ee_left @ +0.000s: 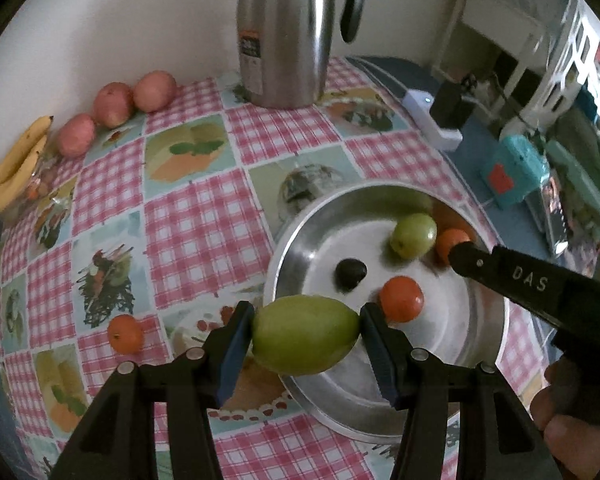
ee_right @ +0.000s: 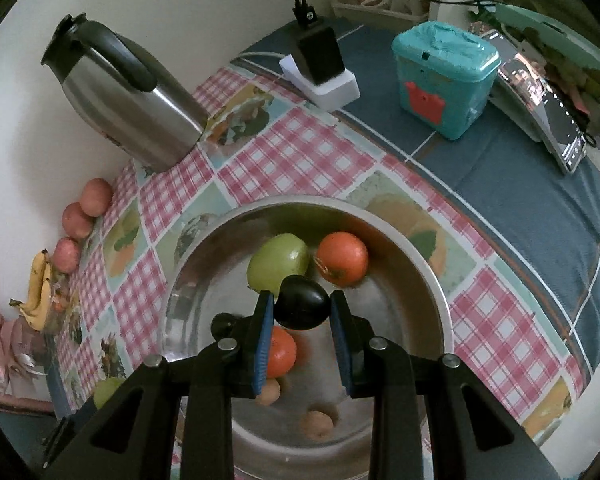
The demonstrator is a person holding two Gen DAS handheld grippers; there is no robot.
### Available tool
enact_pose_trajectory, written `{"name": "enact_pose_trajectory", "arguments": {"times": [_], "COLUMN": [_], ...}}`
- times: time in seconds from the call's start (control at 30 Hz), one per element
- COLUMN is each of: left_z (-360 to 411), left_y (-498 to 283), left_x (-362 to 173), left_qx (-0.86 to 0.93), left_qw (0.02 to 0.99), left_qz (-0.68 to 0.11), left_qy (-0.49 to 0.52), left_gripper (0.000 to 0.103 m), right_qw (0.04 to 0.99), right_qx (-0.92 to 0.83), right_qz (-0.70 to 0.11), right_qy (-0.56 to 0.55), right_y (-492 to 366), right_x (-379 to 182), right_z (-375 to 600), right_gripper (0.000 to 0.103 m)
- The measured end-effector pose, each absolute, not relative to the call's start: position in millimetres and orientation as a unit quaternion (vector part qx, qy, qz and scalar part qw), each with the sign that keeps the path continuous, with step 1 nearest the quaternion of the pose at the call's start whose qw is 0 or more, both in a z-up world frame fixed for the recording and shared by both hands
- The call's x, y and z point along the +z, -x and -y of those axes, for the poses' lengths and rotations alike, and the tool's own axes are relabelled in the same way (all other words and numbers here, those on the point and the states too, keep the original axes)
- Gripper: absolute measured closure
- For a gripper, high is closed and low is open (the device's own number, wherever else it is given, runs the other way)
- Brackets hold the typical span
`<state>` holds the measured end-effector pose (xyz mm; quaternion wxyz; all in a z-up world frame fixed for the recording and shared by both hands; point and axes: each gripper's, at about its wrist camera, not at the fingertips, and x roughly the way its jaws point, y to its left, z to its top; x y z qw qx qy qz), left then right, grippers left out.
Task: Organize fruits
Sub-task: 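Open the left tool to drop the pear while the right tool releases the plum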
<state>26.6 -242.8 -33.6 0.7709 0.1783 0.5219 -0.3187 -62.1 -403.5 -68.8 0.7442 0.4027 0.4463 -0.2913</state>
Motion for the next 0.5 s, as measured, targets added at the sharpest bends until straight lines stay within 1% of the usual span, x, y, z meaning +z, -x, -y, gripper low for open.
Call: {"name": "enact_pose_trajectory", "arguments": {"times": [0.3, 0.5], "left_z": [254, 254], "left_y": [-19, -18], "left_x": [-50, -52], "left_qx": [-0.316, -0.315], "left_qw": [0.761, 0.76], "left_qz": [-0.529, -0.53], "left_qy": [-0.204, -0.207], "left_gripper": [0.045, 0.045], "right_qw": [0.722, 0.719], "right_qx": [-0.292, -0.297], "right_qz": [-0.478, -0.481], "right_qy": [-0.405, -0.405], "right_y": [57, 59], "right_x": [-88, -89], "right_z": [402, 402], "right_gripper": [0.073, 0.073]}}
